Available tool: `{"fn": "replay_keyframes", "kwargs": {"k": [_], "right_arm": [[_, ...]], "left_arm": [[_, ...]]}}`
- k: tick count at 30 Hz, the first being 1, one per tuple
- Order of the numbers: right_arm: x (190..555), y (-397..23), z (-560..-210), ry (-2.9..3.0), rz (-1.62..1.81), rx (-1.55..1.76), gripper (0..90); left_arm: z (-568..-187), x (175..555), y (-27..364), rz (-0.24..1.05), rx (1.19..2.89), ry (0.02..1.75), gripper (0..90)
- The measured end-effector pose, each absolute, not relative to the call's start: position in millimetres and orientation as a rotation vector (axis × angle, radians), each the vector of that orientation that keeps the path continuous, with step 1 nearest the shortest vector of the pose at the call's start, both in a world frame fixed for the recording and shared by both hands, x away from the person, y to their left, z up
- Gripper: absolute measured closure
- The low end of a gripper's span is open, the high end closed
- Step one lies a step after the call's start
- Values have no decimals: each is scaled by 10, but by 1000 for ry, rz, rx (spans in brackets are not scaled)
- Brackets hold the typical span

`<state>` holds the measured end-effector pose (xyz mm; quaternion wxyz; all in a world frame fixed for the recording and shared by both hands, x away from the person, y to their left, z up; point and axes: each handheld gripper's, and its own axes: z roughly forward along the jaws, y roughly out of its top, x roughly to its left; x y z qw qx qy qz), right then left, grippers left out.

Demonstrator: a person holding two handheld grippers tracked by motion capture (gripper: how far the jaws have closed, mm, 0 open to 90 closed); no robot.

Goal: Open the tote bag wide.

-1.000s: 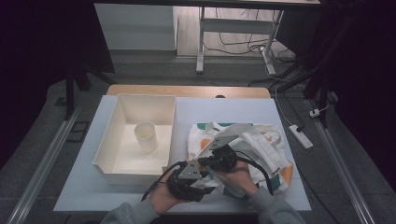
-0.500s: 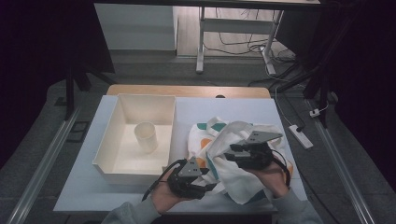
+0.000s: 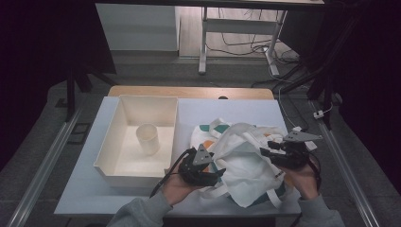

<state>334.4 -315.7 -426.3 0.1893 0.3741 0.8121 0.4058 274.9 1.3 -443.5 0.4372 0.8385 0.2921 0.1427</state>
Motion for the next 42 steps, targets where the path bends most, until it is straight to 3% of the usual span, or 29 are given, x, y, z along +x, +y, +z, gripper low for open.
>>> {"fn": "replay_keyframes", "kwargs": {"k": [9, 22, 26, 31, 42], "right_arm": [[3453, -3422, -4375, 2257, 1094, 1165, 531], [3532, -3459, -4541, 2320, 949, 1209, 542], [3560, -3476, -4600, 2367, 935, 1238, 619], [3562, -3504, -4601, 2375, 927, 1230, 860], [3564, -3607, -4524, 2311, 919, 1210, 895]], "left_arm": [[-4534, 3039, -68, 404, 2080, 870, 355], [-4682, 3136, -58, 424, 2147, 947, 707], [-4716, 3130, -70, 428, 2172, 947, 803], [-4732, 3128, -73, 434, 2180, 952, 818], [-4740, 3129, -80, 447, 2189, 953, 822]]}}
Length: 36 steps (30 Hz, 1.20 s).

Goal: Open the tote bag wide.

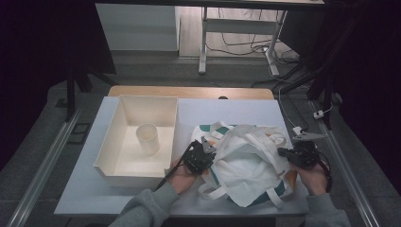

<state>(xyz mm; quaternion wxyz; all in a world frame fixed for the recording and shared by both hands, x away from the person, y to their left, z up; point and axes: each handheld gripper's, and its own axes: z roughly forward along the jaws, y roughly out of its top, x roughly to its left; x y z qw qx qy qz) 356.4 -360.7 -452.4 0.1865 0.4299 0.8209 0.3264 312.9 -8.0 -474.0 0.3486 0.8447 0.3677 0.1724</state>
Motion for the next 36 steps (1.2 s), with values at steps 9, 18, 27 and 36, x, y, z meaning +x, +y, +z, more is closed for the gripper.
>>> {"fn": "replay_keyframes", "kwargs": {"k": [9, 18, 27, 36], "right_arm": [[3644, -3708, -4642, 2265, 859, 1243, 896], [3754, -3724, -4835, 2261, 811, 1271, 895], [3760, -3728, -4904, 2261, 831, 1284, 895], [3748, -3720, -4912, 2254, 835, 1277, 893]], "left_arm": [[-4778, 3167, -92, 441, 2202, 968, 823], [-4834, 3228, -106, 426, 2221, 981, 822], [-4890, 3278, -125, 418, 2229, 989, 821], [-4901, 3287, -127, 413, 2229, 987, 816]]}}
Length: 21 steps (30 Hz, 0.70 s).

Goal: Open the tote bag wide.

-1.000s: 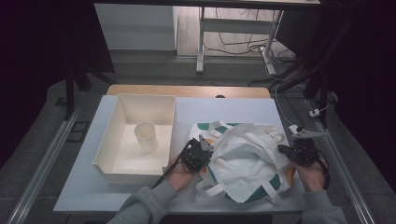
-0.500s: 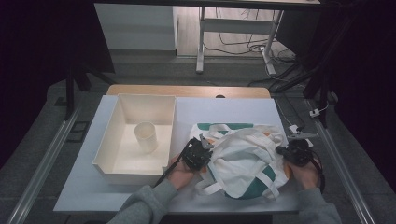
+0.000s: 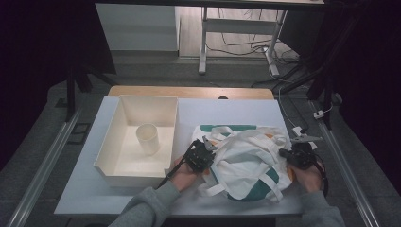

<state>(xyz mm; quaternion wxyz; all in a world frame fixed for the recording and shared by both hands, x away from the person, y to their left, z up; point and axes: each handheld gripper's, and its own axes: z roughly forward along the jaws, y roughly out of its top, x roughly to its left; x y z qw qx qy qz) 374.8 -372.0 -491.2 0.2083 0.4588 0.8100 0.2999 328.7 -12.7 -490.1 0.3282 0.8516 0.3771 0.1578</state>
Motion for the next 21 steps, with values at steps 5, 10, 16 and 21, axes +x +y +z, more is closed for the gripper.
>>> {"fn": "replay_keyframes", "kwargs": {"k": [5, 10, 16, 21], "right_arm": [[3698, -3717, -4843, 2217, 863, 1270, 811], [3607, -3725, -4689, 2153, 949, 1271, 640], [3498, -3575, -4490, 2132, 1013, 1166, 580], [3443, -3418, -4432, 2188, 1074, 1061, 563]], "left_arm": [[-4880, 3276, -123, 397, 2196, 975, 765], [-4814, 3241, -99, 362, 2159, 966, 646], [-4674, 3144, -34, 323, 2114, 919, 404], [-4547, 3047, -2, 215, 2091, 832, 355]]}}
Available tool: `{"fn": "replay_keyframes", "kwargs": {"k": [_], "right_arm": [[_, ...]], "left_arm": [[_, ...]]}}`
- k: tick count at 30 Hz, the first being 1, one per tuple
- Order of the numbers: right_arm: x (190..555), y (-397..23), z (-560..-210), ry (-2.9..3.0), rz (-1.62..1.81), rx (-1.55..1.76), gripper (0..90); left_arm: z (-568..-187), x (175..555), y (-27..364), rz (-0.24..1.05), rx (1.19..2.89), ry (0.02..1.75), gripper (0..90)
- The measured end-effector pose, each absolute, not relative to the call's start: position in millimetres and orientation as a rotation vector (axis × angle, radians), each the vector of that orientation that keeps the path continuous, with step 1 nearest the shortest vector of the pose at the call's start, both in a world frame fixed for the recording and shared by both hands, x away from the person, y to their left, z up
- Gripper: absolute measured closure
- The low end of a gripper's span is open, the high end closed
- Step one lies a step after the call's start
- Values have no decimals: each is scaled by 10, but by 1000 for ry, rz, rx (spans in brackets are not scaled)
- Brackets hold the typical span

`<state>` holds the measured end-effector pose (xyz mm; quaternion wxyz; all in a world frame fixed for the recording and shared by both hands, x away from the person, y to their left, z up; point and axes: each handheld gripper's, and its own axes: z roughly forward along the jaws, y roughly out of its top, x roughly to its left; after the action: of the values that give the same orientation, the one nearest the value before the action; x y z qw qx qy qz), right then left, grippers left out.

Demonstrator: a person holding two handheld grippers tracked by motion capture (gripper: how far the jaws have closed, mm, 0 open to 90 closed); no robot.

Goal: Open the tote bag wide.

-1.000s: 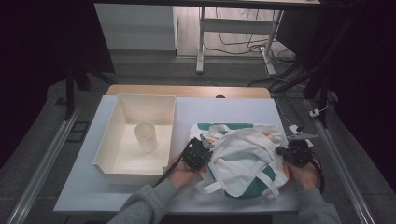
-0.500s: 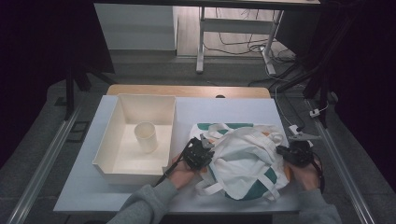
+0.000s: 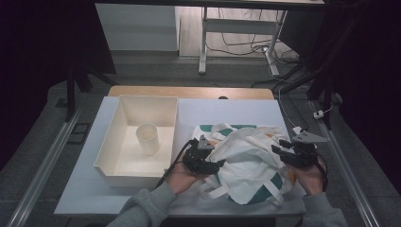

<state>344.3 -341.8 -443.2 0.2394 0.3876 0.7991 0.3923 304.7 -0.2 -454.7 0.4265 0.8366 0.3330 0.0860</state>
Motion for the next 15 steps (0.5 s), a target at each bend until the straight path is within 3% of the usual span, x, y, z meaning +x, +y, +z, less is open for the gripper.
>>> {"fn": "replay_keyframes", "kwargs": {"k": [15], "right_arm": [[3420, -3275, -4510, 2252, 1142, 988, 546]], "left_arm": [[-4219, 2900, 86, 96, 2146, 609, 363]]}}
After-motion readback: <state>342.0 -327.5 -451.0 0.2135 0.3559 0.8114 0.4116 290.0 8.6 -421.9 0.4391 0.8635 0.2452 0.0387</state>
